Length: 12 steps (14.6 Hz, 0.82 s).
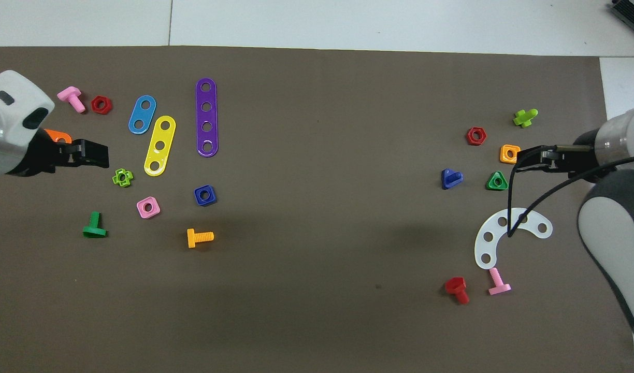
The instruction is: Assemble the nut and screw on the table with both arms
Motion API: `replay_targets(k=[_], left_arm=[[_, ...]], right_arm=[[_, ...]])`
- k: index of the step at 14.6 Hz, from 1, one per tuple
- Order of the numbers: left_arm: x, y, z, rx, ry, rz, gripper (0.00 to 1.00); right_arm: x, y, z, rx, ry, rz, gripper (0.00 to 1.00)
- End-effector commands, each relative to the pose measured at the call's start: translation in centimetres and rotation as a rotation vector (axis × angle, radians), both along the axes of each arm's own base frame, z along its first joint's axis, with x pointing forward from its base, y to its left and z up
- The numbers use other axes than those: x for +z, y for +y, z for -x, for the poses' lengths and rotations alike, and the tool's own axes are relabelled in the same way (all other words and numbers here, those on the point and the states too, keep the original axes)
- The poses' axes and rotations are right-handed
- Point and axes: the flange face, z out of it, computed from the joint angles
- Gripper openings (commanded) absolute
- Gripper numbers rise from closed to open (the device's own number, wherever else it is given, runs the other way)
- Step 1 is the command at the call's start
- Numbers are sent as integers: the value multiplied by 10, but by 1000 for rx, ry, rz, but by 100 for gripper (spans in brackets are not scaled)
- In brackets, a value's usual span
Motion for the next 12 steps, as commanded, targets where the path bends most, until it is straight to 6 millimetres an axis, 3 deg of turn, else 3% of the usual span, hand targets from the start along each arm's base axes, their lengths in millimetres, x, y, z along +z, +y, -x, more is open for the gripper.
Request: replay_targets(k=[1,3,6,9,12], left_arm=[[-49,-36,-1,101,-8,19,100],[-85,-64,-1,165,-26,29,99],[-124,-82,8,180,-24,30,98],[-174,-103,13,247,-6,25,94],[-204,-114,22,259,-12,26,90]], right_arm=[[-43,2,-12,26,-18,-10,97],[-75,3,-22,34,-24,-10,96],[-123,19,-27,83,-39,-14,95],[-161,26,-28,100,-34,-15,87],[-176,27,-29,109,-16,-15,84]])
